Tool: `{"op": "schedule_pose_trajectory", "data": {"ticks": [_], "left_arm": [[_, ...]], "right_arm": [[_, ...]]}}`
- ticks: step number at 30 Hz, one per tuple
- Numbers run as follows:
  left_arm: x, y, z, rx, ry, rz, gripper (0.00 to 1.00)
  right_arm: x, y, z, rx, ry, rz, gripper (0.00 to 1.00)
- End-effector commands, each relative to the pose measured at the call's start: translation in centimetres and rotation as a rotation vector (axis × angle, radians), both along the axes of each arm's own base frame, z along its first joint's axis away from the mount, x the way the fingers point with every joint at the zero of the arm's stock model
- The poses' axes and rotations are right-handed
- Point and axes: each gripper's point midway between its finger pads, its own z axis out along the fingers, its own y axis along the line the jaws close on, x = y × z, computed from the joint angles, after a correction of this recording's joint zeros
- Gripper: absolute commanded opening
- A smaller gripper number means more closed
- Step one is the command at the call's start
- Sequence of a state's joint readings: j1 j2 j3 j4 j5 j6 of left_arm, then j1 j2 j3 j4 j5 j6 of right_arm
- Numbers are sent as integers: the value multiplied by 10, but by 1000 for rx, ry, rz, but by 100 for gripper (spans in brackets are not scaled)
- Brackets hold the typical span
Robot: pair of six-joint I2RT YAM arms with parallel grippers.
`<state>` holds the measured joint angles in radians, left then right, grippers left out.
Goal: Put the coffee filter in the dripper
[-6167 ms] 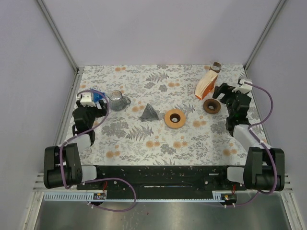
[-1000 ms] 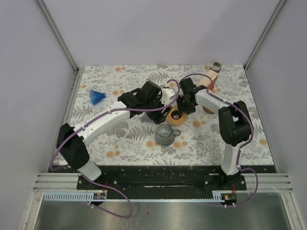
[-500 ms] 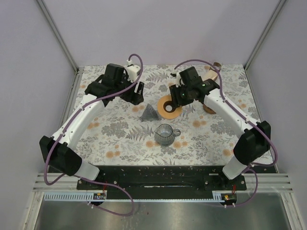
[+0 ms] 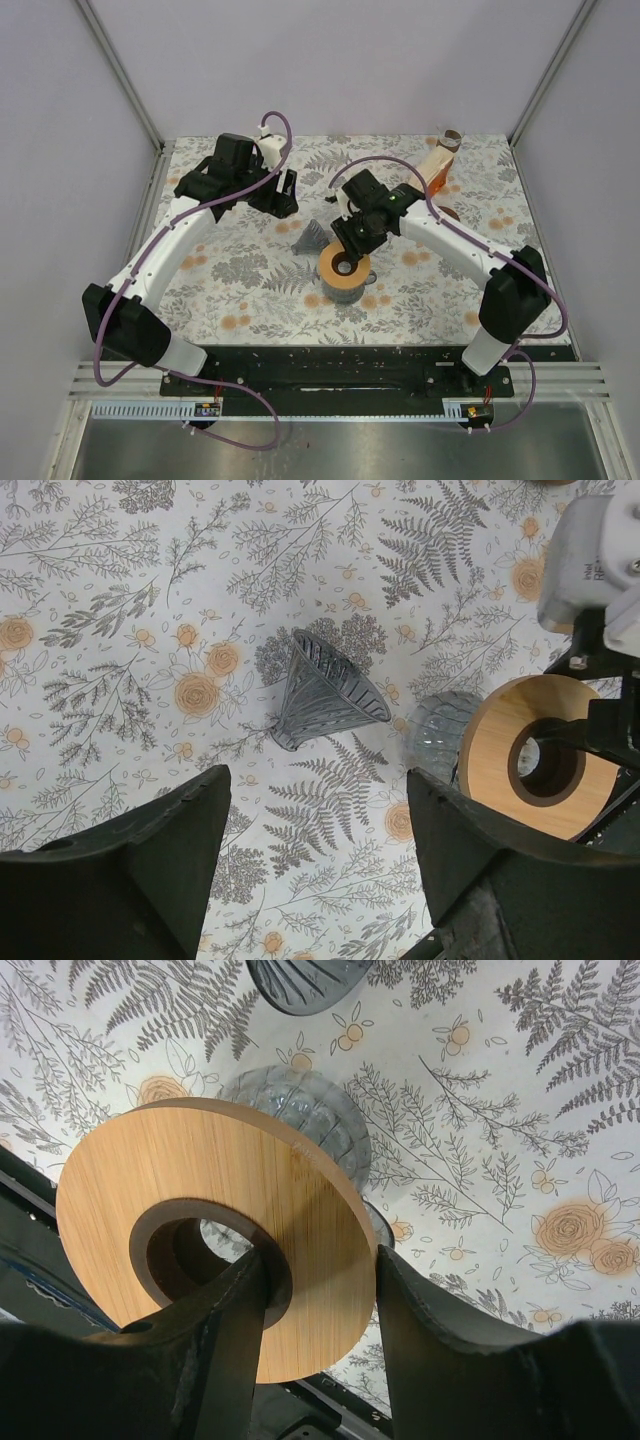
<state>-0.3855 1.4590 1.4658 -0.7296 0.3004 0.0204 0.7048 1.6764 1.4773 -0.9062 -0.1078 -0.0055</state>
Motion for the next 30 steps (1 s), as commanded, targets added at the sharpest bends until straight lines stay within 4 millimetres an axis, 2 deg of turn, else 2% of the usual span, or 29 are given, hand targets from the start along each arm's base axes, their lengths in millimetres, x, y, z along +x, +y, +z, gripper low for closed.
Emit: {"op": "schedule_pose_trajectory", "data": {"ticks": [1, 5, 10, 12, 15, 20, 24, 30], "left_arm": [[0, -3, 22, -54, -67, -9, 75], [0, -4, 19, -54, -61, -12, 75], [0, -5, 20, -53, -64, -18, 75], [-1, -4, 20, -51, -66, -18, 75], [-1, -4, 20, -48, -68, -19, 75], [7, 1, 12, -30, -69, 25, 75], [20, 8, 5, -34, -58, 141, 75], [34, -6, -11, -43, -23, 148, 79]], "right_arm": [[7, 7, -5, 16, -34, 41, 0], [12, 14, -14, 24, -29, 49, 0], [15, 15, -26, 8, -12, 55, 13], [13, 15, -29, 2, -2, 59, 22], [11, 16, -26, 10, 3, 64, 42], [9, 14, -16, 15, -10, 69, 64], [6, 13, -7, 25, -17, 80, 71], [4, 15, 0, 51, -28, 107, 68]]}}
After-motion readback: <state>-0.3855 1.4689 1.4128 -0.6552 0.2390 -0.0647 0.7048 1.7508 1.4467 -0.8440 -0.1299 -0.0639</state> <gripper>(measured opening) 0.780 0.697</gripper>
